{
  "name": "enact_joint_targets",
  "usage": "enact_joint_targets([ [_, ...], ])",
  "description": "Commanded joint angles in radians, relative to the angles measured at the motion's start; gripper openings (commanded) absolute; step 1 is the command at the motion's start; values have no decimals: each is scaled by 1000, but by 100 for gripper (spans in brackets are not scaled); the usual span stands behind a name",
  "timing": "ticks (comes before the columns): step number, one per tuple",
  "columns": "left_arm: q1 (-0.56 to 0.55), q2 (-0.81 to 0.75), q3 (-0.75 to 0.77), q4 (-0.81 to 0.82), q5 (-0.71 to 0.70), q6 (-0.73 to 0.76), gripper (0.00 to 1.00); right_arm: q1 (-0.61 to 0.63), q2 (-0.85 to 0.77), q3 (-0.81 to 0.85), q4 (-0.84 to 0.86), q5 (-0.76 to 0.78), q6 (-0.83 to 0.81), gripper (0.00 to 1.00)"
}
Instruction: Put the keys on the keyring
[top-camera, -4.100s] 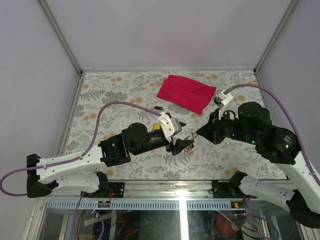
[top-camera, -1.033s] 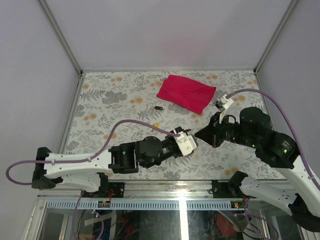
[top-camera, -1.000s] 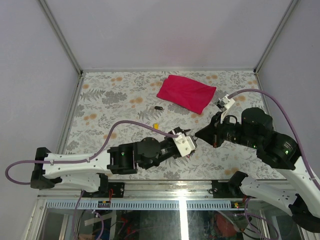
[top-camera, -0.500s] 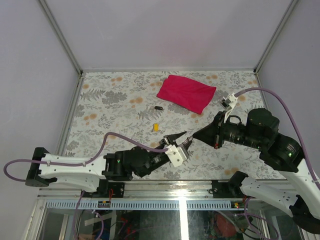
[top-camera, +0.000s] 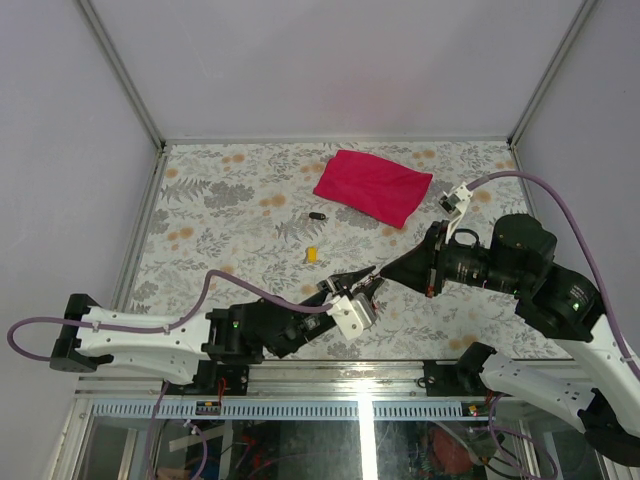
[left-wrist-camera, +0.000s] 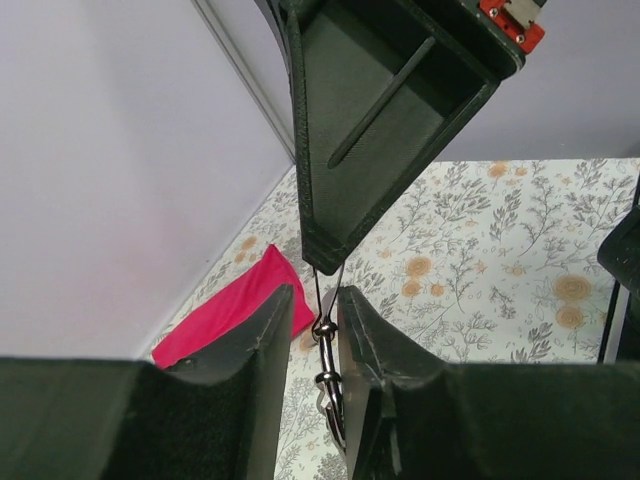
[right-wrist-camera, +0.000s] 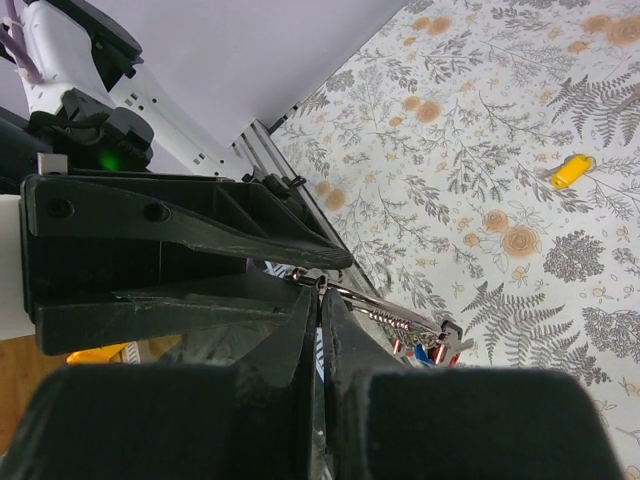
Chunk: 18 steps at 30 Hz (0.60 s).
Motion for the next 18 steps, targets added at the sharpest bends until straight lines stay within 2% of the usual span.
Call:
enact_joint_targets([
  [1,-10,11,14,87,-38,47,23,-1,-2,25,66,-50,21,0],
  [11,-21,24,29,86,-56,55,0,-1,-10,26,52,-30,9,0],
  [13,-22,23,28,86,-60,56,0,-1,-19,24,51,-10,3,2],
  [16,-25,23,29,82,-63,56,0,-1,-38,24,51,39,-15,26],
  [18,-26,25,31,79,-67,56,0,-1,-50,21,54,72,-24,37],
])
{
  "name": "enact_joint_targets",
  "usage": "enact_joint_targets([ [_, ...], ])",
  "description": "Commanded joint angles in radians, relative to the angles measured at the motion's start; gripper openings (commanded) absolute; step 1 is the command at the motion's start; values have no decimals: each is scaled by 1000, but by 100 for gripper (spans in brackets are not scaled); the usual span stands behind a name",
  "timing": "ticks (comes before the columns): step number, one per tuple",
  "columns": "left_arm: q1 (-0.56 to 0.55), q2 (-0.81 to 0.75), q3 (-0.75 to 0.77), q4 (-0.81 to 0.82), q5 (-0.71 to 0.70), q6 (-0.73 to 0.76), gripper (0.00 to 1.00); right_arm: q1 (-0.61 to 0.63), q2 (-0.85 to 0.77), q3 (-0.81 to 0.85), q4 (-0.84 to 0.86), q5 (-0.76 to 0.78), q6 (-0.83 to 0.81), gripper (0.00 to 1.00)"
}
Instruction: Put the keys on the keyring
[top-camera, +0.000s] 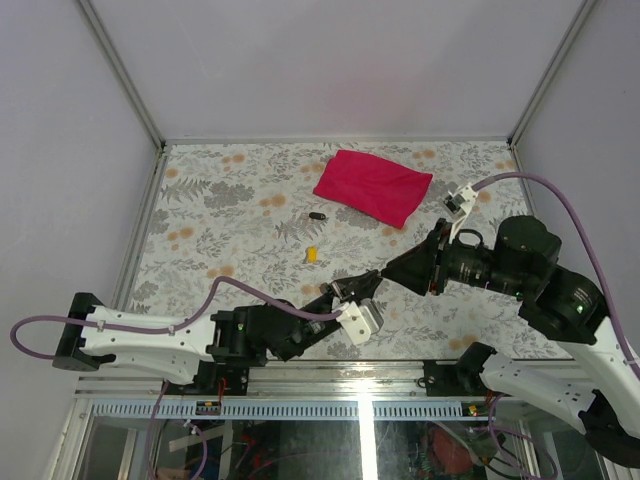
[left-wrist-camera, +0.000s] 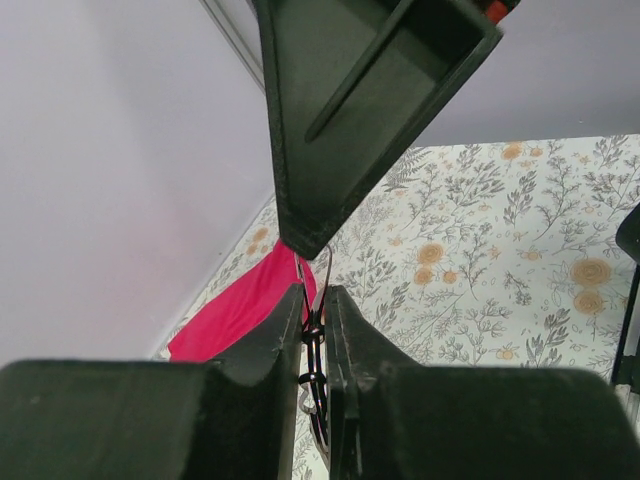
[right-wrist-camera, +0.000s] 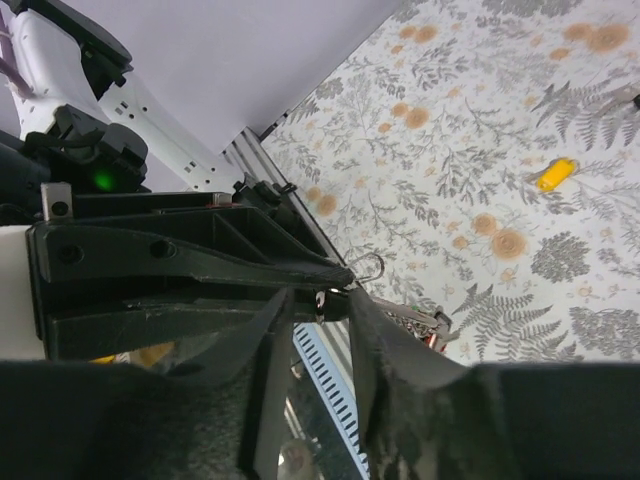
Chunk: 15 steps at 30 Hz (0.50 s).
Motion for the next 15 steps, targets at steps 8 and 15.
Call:
enact_joint_targets([
  [8,-10,3,33,70,-45,18,0,-1,-66,12,56,111,-45,41],
  [15,-12,13,43,51,-52,15,0,-2,-51,3,30,75,-85,41],
])
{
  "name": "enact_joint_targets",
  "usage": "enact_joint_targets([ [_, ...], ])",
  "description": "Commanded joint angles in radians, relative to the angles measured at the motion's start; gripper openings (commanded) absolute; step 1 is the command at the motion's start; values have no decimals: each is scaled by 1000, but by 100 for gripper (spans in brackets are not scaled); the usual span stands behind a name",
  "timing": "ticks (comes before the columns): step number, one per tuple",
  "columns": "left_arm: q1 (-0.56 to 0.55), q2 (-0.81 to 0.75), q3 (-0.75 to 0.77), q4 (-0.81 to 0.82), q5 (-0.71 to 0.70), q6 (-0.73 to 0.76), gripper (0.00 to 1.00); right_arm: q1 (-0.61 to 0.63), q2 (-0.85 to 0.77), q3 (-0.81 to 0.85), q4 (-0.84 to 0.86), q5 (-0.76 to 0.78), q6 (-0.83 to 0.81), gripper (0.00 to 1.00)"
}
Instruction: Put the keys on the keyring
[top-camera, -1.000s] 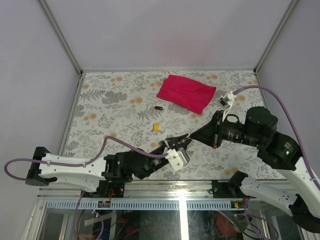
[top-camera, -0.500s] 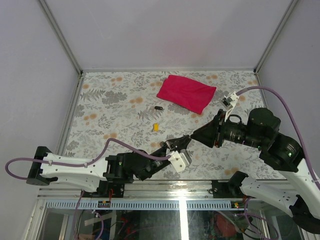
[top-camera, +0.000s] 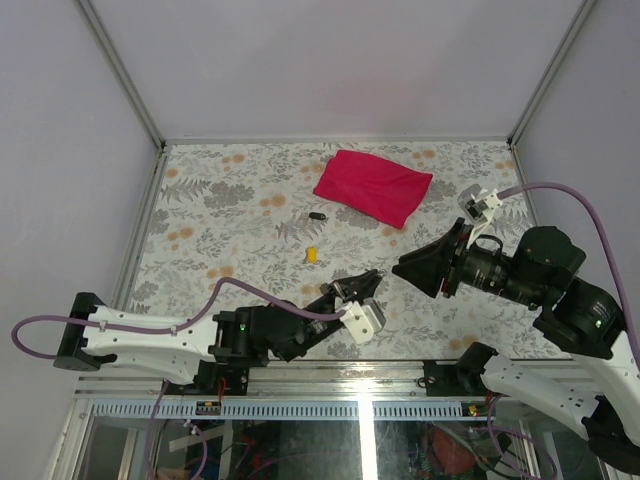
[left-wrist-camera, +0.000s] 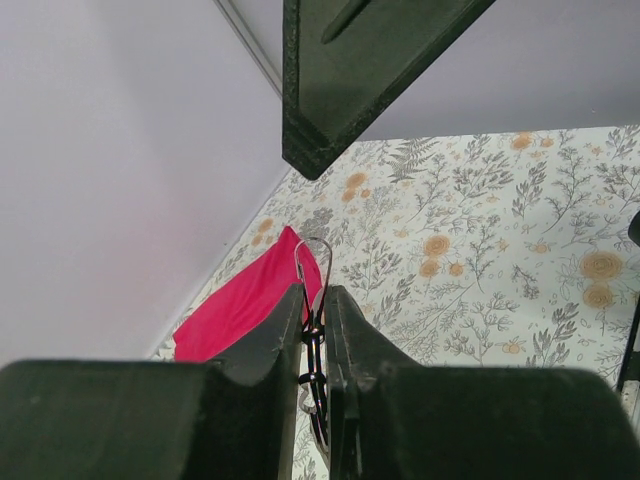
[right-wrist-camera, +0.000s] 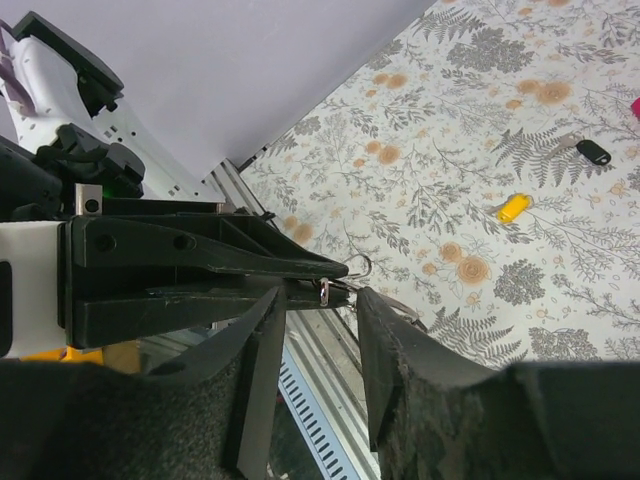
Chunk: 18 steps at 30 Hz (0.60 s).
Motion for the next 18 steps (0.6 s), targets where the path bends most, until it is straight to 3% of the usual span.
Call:
enact_joint_targets([
  [1,-12,4,43,56,-30,8,0,-2,17,4,13,-3,-50,42],
  [11,-12,-29,56,-80,-162,-110,0,-1,35,12,-95,337,-71,49],
  [18,43,-79,65,-271,-122,-213,0,-2,172,-11,-117,389,-46,49],
])
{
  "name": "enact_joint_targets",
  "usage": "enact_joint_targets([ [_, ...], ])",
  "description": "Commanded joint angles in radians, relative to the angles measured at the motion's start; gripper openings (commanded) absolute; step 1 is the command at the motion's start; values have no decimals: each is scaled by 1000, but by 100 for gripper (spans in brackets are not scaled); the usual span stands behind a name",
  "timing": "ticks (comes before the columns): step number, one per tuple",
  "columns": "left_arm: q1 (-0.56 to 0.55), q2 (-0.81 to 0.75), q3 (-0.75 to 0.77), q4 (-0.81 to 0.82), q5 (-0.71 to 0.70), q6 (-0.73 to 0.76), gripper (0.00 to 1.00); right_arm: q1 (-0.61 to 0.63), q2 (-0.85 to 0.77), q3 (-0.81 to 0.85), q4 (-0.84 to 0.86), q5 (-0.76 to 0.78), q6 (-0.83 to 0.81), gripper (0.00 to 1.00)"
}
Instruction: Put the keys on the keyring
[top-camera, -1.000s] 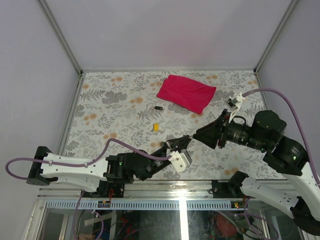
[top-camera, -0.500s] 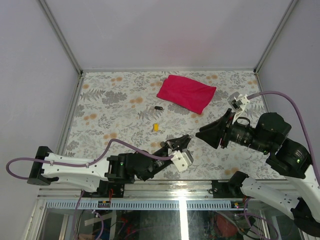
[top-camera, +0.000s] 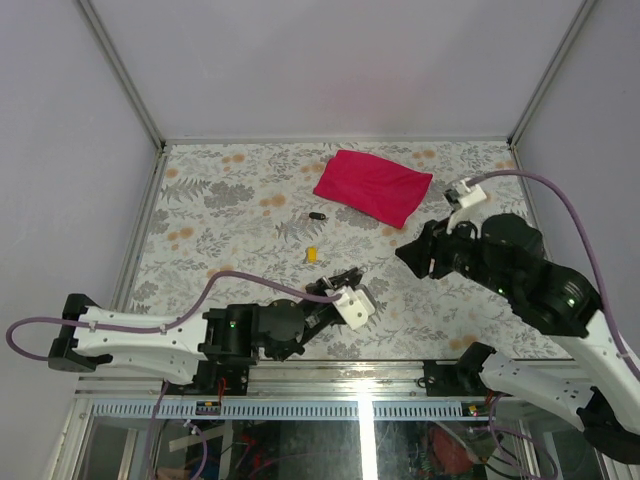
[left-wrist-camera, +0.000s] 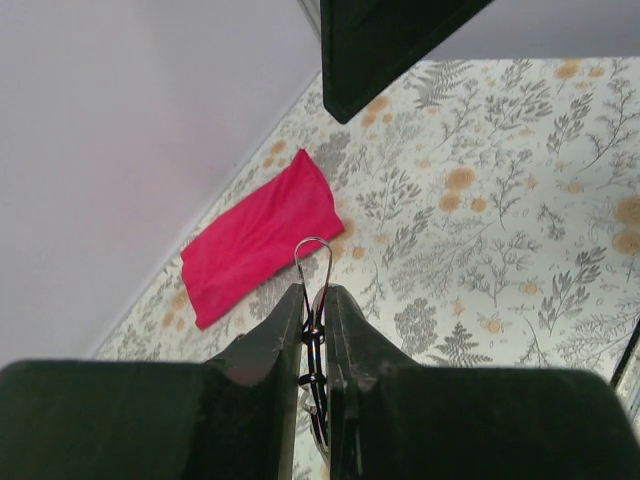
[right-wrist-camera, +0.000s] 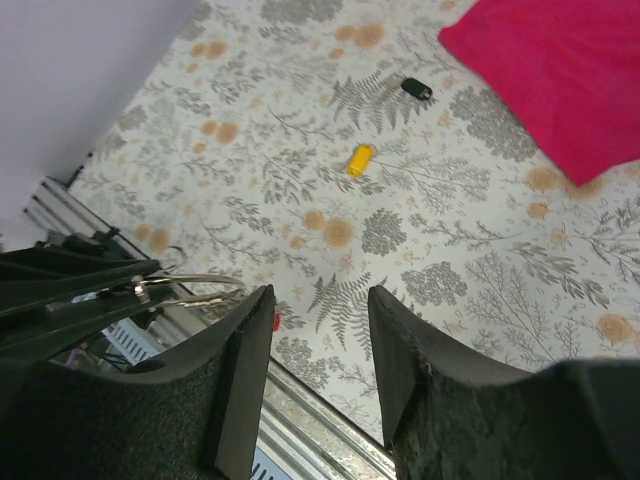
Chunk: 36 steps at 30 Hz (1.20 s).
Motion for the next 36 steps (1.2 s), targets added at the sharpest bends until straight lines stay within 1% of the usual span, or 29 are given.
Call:
enact_joint_targets([
  [1,51,-69,46,-96,8,-97,0,-2,124,-27,28,65,11,49],
  [5,85,-109,38,-148,-11,-111,0,-22,252,-64,133,-1,14,50],
  [9,111,-158,33,-206,-40,-123,0,-93,385,-101,286,-151,52,50],
  [11,120,-184,33,-242,-50,-135,0,-114,449,-115,365,-196,73,50],
  [16,143,-245,34,-332,-69,-171,0,-120,656,-85,476,-261,77,50],
  [18,147,-268,35,-362,-72,-185,0,-119,736,-63,512,-303,40,50],
  [20,149,-290,41,-395,-74,-200,0,-120,817,-25,520,-337,-33,50],
  [24,151,-312,65,-468,-84,-226,0,-142,992,85,480,-441,-191,50],
  [30,151,-310,89,-518,-96,-239,0,-199,1189,234,410,-604,-331,46],
  [34,151,-302,96,-523,-109,-237,0,-220,1299,329,336,-666,-405,46],
  [36,151,-299,98,-523,-112,-237,0,-220,1339,369,319,-673,-424,46],
])
